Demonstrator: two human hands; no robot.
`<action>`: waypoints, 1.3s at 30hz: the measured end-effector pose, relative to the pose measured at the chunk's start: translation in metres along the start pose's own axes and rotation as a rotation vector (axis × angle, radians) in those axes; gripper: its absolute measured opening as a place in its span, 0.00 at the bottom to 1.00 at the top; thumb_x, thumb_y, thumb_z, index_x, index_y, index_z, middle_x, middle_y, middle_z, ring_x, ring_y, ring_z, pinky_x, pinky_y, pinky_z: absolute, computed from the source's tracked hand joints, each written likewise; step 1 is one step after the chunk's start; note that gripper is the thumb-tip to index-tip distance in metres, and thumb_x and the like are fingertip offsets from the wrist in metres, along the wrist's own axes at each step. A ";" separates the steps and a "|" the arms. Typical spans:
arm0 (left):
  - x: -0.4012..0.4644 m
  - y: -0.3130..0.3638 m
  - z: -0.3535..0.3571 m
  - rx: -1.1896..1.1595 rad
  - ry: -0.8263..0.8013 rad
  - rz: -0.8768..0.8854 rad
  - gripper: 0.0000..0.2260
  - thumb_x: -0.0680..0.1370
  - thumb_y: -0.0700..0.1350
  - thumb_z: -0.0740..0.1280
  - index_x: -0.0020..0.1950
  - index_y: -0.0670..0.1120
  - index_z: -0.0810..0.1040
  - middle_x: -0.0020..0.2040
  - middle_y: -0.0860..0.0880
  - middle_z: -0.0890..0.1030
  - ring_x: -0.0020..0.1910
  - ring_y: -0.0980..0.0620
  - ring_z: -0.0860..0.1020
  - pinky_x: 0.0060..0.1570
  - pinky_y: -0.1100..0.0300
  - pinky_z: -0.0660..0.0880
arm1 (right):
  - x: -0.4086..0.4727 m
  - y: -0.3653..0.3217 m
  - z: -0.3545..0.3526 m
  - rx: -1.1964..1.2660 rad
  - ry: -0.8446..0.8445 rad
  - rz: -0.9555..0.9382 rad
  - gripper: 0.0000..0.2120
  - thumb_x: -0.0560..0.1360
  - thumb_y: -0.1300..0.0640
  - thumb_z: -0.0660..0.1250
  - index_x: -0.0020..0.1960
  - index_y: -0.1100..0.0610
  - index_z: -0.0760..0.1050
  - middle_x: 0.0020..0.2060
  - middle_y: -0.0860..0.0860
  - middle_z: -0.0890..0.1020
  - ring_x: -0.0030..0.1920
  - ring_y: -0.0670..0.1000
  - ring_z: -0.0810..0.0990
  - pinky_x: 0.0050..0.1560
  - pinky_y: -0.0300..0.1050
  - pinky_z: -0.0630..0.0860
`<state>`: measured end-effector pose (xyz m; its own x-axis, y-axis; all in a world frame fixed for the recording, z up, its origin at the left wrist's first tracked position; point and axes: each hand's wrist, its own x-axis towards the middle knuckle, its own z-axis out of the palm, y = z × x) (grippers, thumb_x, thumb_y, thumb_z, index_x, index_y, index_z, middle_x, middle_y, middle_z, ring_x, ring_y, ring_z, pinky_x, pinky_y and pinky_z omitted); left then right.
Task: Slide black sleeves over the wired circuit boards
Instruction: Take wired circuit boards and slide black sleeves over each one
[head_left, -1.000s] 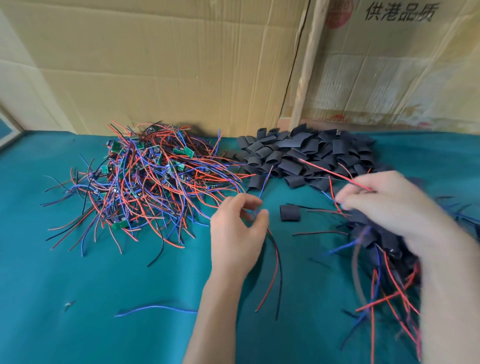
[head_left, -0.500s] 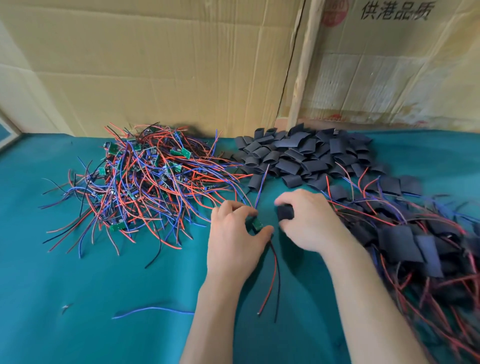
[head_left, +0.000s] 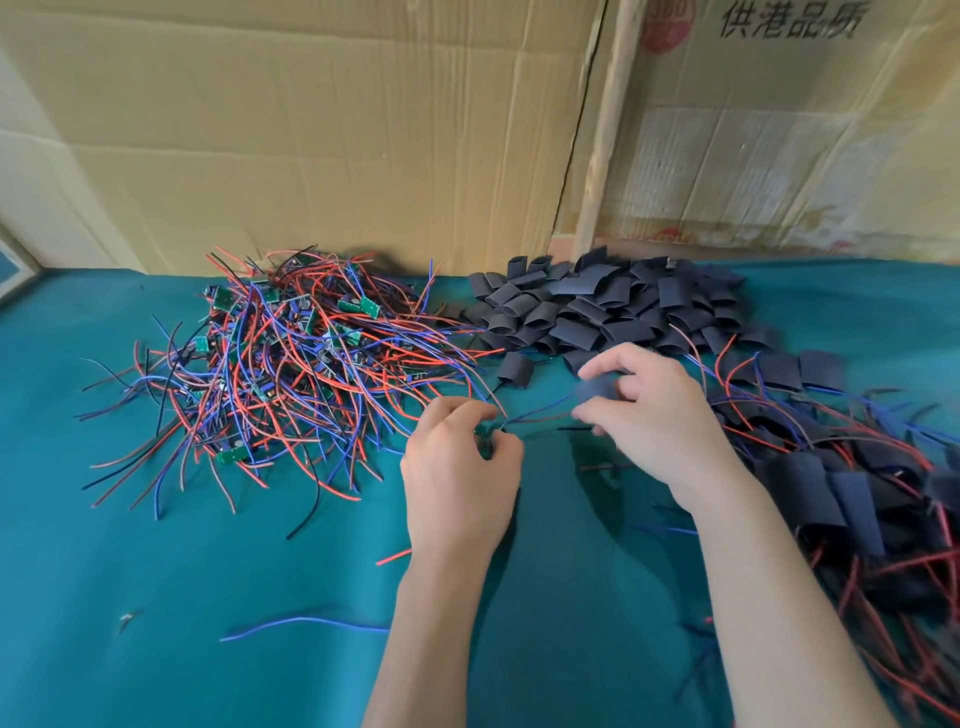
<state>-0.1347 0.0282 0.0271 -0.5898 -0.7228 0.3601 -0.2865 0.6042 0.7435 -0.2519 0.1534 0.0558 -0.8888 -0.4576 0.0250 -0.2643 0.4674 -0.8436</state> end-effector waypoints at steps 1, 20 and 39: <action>0.001 0.000 0.000 -0.036 0.027 -0.006 0.11 0.72 0.39 0.70 0.53 0.47 0.86 0.51 0.53 0.82 0.45 0.50 0.80 0.52 0.55 0.75 | 0.000 0.000 -0.001 0.073 0.019 0.007 0.12 0.71 0.62 0.72 0.48 0.46 0.77 0.33 0.49 0.85 0.31 0.48 0.81 0.35 0.44 0.73; 0.000 0.005 0.000 -0.435 -0.100 -0.150 0.08 0.74 0.39 0.70 0.46 0.51 0.85 0.39 0.53 0.82 0.35 0.51 0.83 0.32 0.67 0.77 | 0.001 -0.002 -0.033 0.962 0.162 -0.048 0.07 0.82 0.64 0.65 0.50 0.60 0.82 0.54 0.67 0.81 0.47 0.67 0.87 0.48 0.50 0.84; 0.001 0.000 0.010 -0.560 -0.251 -0.189 0.11 0.78 0.36 0.67 0.46 0.50 0.85 0.37 0.49 0.85 0.30 0.49 0.82 0.29 0.61 0.75 | 0.002 0.001 -0.018 0.872 -0.137 -0.119 0.08 0.80 0.66 0.67 0.54 0.60 0.85 0.47 0.61 0.77 0.52 0.67 0.86 0.55 0.55 0.83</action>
<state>-0.1426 0.0309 0.0220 -0.7459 -0.6583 0.1016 -0.0051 0.1582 0.9874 -0.2607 0.1658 0.0648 -0.8063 -0.5791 0.1208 0.0770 -0.3053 -0.9491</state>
